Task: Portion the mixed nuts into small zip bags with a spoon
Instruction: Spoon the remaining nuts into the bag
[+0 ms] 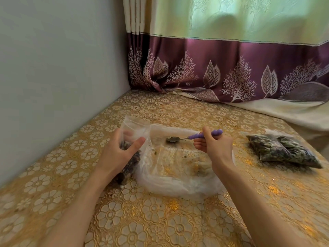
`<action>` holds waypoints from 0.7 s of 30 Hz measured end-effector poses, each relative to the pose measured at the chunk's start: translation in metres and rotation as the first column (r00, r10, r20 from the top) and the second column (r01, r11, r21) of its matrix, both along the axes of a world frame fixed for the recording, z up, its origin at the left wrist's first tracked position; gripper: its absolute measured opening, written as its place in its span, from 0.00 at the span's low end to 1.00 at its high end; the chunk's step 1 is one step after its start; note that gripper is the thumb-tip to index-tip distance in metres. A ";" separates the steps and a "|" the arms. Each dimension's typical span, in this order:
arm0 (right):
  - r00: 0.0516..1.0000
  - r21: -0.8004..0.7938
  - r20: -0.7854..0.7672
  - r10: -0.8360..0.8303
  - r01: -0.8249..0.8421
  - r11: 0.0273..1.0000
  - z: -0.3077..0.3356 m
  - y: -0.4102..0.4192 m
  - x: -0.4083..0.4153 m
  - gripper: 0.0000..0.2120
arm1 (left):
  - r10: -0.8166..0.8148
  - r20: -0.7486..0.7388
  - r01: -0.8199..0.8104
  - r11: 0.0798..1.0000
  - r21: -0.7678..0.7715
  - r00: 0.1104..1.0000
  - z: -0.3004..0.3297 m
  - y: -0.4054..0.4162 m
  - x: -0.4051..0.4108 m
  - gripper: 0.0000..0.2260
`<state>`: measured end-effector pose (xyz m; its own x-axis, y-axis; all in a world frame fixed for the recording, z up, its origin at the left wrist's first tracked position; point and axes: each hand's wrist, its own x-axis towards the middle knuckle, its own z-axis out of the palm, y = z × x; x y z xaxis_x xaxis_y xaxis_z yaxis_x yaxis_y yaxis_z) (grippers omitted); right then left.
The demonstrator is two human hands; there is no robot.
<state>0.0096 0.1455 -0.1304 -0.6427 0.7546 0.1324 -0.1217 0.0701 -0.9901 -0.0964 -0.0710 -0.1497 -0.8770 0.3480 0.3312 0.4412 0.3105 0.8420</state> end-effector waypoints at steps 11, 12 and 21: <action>0.977 -0.386 -0.069 0.204 -0.214 0.897 0.019 -0.002 0.007 0.17 | -0.002 0.008 0.002 1.000 0.010 1.000 0.002 0.000 0.003 0.31; 0.974 -0.380 -0.083 0.209 -0.225 0.897 0.022 -0.002 0.008 0.17 | -0.005 0.010 0.005 1.000 0.008 1.000 0.002 0.000 0.003 0.31; 0.872 -0.006 -0.270 0.408 -0.425 0.905 0.058 -0.029 0.022 0.15 | 0.005 0.012 -0.005 1.000 -0.002 1.000 0.002 0.001 0.004 0.33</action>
